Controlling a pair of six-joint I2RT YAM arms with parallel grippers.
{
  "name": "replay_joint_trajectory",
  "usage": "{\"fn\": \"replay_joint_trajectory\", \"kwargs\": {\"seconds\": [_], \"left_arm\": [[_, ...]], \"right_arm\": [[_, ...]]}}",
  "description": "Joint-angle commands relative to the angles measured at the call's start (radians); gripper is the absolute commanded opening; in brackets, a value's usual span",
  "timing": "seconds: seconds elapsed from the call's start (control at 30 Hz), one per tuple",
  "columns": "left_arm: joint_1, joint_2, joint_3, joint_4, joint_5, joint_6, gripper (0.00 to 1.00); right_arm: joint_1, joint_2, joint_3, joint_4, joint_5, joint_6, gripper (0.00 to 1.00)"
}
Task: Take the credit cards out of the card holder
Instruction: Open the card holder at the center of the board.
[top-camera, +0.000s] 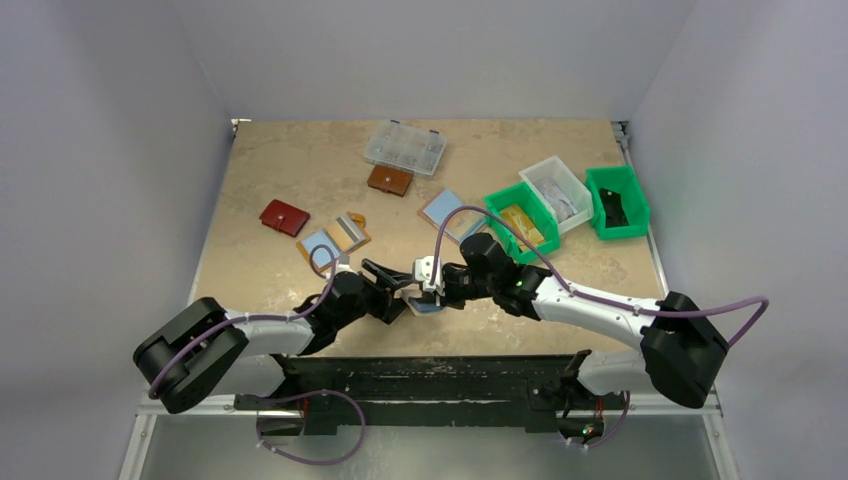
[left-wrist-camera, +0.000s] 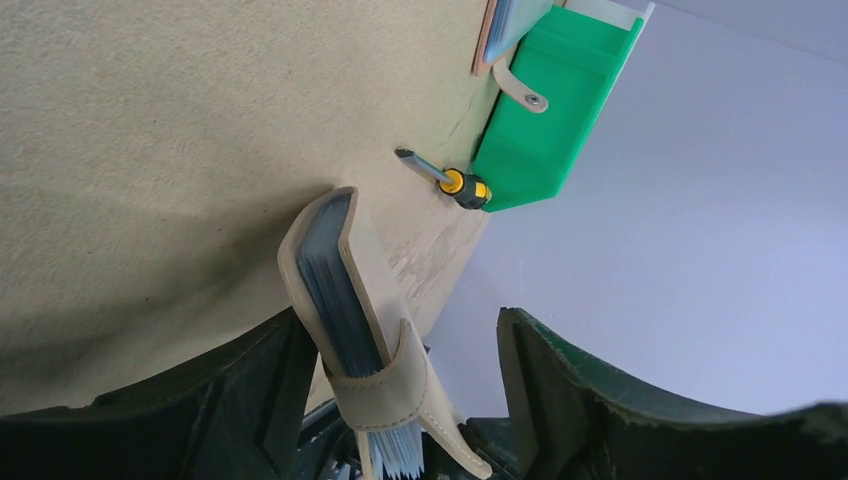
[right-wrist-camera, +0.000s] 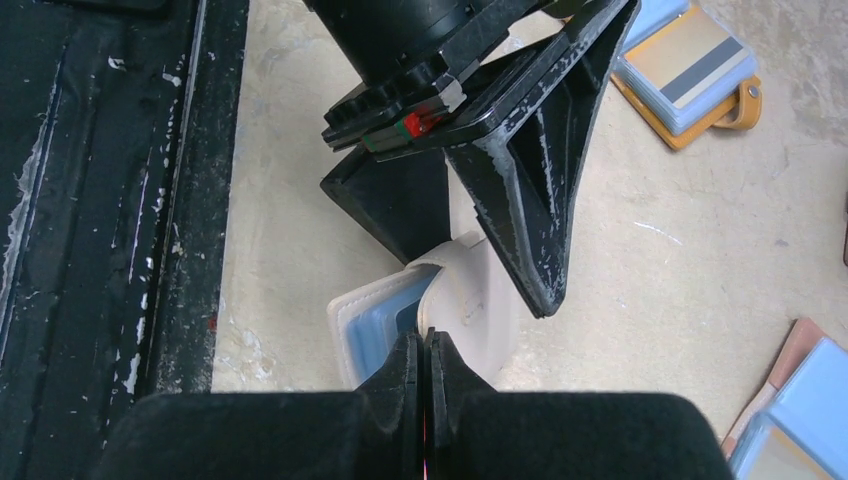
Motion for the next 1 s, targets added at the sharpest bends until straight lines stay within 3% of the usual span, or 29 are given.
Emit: {"fn": "replay_joint_trajectory", "kwargs": {"seconds": [0.0,0.27,0.37,0.47,0.63,0.83,0.97], "left_arm": [[-0.009,0.027,0.001,0.130,0.000,-0.019,0.63],[-0.009,-0.002,-0.005,0.112,-0.015,0.041,0.23],[-0.007,-0.034,0.016,0.034,-0.024,0.109,0.15],[-0.004,-0.085,0.112,-0.202,-0.044,0.263,0.11],[-0.004,-0.129,0.368,-0.725,-0.163,0.606,0.08],[-0.004,0.003,0.688,-1.175,-0.249,1.011,0.06],[-0.007,0.125,0.838,-1.337,-0.285,1.172,0.05]], "right_arm": [[-0.002,-0.009,0.030,0.016,-0.035,-0.021,0.00],[-0.002,-0.008,0.040,-0.032,-0.069,-0.060,0.00],[-0.002,-0.007,0.054,-0.077,-0.104,-0.089,0.24],[-0.007,-0.023,0.068,-0.142,-0.148,-0.139,0.53],[-0.072,-0.081,0.116,-0.323,-0.259,-0.285,0.78],[-0.130,-0.121,0.141,-0.425,-0.275,-0.375,0.85],[-0.180,-0.158,0.140,-0.431,-0.271,-0.379,0.86]]}}
